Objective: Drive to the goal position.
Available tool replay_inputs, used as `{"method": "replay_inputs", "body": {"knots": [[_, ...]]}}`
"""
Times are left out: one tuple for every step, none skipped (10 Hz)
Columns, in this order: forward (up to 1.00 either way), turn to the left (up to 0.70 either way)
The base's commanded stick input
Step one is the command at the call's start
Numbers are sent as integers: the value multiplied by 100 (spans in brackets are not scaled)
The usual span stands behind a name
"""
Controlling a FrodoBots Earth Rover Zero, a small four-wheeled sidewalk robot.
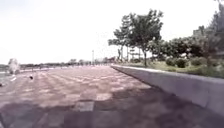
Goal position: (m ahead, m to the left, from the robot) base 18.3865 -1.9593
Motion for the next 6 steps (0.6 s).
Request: {"method": "replay_inputs", "body": {"knots": [[85, 5], [85, 27], [85, 8], [85, 0], [85, 0], [85, 0]]}}
